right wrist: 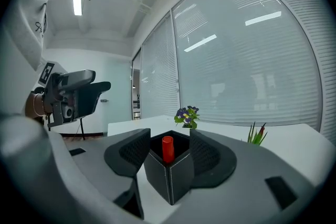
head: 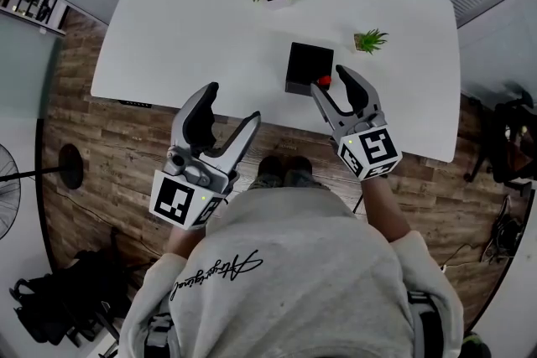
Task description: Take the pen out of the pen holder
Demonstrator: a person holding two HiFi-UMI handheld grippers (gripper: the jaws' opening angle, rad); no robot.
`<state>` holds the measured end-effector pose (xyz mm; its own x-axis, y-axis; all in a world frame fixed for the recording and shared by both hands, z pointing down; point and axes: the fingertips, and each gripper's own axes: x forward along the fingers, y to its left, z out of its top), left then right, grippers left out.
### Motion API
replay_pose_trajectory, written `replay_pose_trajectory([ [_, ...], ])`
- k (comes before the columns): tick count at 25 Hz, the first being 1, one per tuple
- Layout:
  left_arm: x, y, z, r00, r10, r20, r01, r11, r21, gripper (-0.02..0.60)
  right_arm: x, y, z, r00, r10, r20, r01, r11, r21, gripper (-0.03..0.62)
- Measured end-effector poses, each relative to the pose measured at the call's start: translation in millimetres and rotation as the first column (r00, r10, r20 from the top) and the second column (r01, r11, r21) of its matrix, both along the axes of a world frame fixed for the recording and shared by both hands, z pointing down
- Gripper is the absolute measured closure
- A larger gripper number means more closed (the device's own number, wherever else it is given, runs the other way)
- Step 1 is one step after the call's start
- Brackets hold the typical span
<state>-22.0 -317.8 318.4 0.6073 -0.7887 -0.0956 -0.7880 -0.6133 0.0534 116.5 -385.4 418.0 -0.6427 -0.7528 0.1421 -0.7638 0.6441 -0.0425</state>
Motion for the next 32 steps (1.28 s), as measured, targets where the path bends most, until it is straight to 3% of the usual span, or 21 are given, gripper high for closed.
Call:
replay_pose_trajectory([
  [13, -1, 1, 2, 1.0, -0.009, 0.004, 0.009, 1.0, -0.007, 0.287, -3, -1, 14, 0.999, -0.004, -0.034, 0.003, 1.0, -0.017, 0.449],
  [32, -8, 9, -1, 1.0, -0.026, 0.01, 0.026, 1.0, 0.0, 0.287, -8, 2, 18, 0.999, -0.002, -0.052, 0.002, 1.0, -0.011, 0.488],
])
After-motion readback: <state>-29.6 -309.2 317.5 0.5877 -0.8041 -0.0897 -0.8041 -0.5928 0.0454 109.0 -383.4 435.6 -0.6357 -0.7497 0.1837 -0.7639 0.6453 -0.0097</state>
